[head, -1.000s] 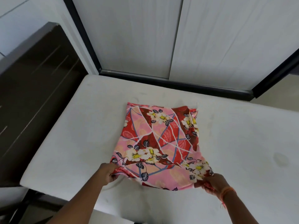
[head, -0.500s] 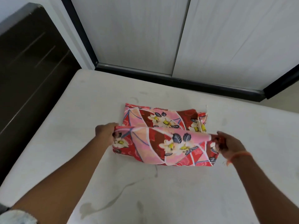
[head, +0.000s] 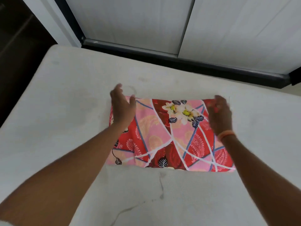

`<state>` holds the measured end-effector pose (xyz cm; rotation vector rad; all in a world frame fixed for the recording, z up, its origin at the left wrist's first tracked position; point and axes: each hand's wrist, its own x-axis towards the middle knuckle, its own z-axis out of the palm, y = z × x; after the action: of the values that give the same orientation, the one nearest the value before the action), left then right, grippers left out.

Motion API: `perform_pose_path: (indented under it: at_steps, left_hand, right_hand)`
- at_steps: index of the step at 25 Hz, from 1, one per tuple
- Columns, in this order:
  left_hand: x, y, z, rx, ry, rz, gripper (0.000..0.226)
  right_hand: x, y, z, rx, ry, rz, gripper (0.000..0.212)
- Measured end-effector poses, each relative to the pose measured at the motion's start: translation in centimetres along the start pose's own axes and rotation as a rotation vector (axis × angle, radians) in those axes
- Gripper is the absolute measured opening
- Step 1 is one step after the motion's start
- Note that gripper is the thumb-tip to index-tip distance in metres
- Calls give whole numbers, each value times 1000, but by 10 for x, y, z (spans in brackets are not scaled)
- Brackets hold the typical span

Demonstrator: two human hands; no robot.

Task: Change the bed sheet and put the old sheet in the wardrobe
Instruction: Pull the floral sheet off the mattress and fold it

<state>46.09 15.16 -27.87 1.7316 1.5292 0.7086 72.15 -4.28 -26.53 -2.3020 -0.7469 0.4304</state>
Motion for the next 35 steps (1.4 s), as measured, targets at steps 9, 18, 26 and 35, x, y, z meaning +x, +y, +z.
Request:
perform_pose_path:
  at_steps: [9, 18, 26, 35]
  left_hand:
    - [-70, -93, 64, 856, -506, 467, 81]
    - [-119, -125, 0, 707, -420, 719, 87]
    - [-119, -83, 7, 1006, -669, 689, 44]
    - [-79, 77, -124, 707, -1317, -45, 19]
  right_hand:
    - [-72, 51, 123, -779, -227, -334, 78]
    - [-110, 118, 44, -667, -321, -240, 101]
    - [-136, 111, 25, -879, -494, -439, 74]
    - [-104, -57, -137, -656, -1009, -60, 36]
